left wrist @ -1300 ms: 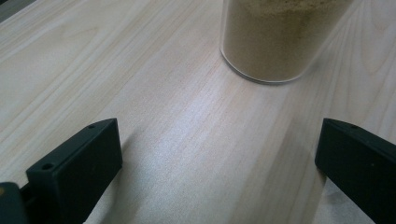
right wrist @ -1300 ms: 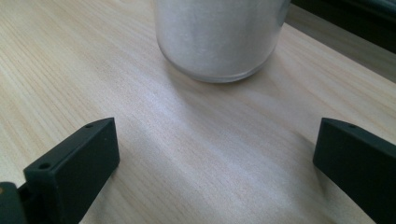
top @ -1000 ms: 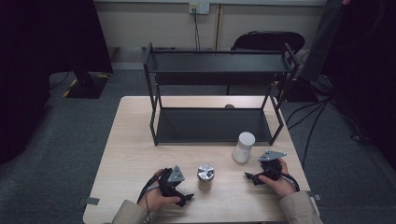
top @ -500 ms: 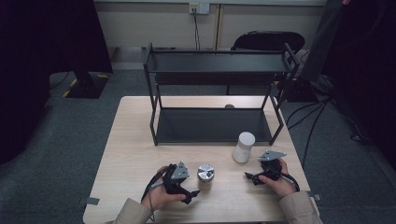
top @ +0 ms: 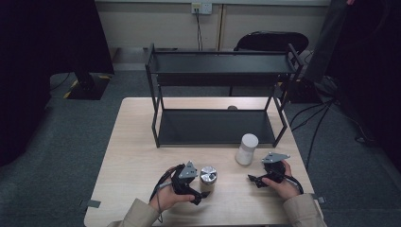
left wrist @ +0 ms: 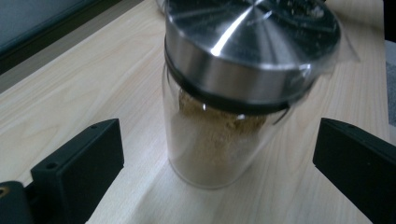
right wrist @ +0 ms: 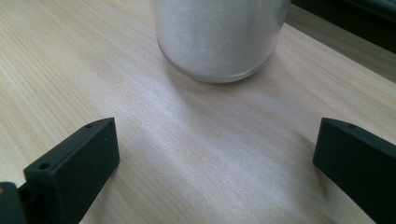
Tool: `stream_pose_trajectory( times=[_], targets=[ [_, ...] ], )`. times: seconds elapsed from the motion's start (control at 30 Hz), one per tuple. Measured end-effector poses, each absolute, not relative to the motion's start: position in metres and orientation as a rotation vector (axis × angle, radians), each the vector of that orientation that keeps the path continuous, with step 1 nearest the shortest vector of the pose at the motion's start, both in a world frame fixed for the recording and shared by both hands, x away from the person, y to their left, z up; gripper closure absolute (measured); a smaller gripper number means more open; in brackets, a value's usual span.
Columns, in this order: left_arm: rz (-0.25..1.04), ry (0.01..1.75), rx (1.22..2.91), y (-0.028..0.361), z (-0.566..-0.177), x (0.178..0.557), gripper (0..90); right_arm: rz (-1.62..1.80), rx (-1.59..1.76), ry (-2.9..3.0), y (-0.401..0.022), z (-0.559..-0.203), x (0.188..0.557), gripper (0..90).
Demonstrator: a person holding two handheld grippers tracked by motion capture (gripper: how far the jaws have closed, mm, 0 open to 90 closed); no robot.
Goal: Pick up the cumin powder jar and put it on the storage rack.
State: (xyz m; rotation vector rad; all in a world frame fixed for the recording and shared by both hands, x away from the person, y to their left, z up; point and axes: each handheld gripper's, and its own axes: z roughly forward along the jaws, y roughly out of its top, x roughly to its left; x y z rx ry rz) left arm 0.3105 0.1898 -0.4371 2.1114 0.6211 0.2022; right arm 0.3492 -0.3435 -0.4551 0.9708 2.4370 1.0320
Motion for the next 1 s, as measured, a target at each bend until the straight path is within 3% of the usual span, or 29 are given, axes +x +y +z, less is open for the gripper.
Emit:
stream_pose_trajectory(
  times=[0.4, 1.0],
  targets=[
    [0.139, 0.656, 2.072, 0.183, -0.444, 0.321, 1.5, 1.032, 0.971, 2.437, -0.344, -0.455, 0.349, 0.0],
    [0.155, 0.646, 2.089, 0.174, -0.448, 0.326, 22.5, 1.032, 0.97, 2.437, -0.344, -0.455, 0.349, 0.0]
  ],
)
